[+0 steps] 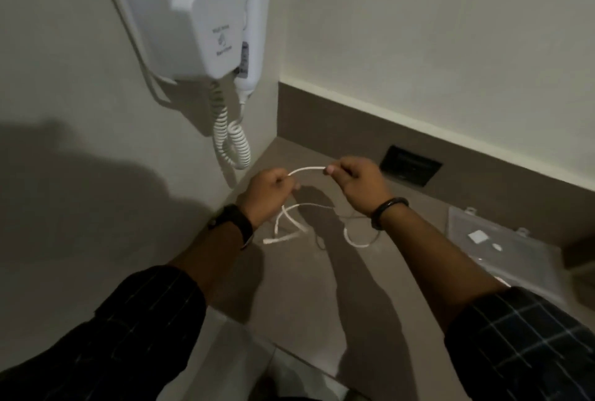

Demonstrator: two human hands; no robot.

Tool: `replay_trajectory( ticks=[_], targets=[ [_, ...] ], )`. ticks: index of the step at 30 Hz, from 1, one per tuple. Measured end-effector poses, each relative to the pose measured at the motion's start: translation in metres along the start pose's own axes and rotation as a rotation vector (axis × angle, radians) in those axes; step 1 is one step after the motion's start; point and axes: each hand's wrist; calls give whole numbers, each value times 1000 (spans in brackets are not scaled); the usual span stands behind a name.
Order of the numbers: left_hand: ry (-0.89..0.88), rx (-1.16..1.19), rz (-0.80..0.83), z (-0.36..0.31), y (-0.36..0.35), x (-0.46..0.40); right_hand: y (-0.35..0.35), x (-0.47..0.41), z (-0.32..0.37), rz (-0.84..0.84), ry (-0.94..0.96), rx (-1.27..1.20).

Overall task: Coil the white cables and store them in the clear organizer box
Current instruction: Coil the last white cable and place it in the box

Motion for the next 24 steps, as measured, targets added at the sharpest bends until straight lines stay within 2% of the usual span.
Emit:
replay_trajectory(
  ticks=[2, 5, 9, 11, 13, 16, 19, 22, 24],
  targets=[
    [55, 261, 45, -17, -7, -2, 29, -6, -10, -121, -13, -12],
    [140, 387, 234, -31, -12, -2, 67, -13, -32, -313, -57, -57],
    [252, 265, 532, -38, -11, 2, 104, -22, -63, -506, -149, -109],
    [293, 142, 598, -45, -15, 7, 119, -27, -79, -611, -205, -169],
    [312, 171, 601, -58, -20, 14, 131, -32, -97, -634, -267, -164],
    [267, 552, 593, -99, -29, 16, 136, -36, -120, -460, -289, 11],
    [60, 861, 519, -154, -43, 2, 117, -27, -126, -163, -222, 227],
    [-101, 1013, 320, -199, -54, -15, 84, 0, -110, 123, -57, 269],
    [-164, 1002, 154, -213, -54, -25, 70, 18, -87, 248, 89, 297]
  ],
)
Point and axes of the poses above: each hand's wrist, its own x-axis away from the middle knuckle, its own y-axis out of the back of the hand, z = x × y, and after that the axes turned 2 degrees about z, right-handed
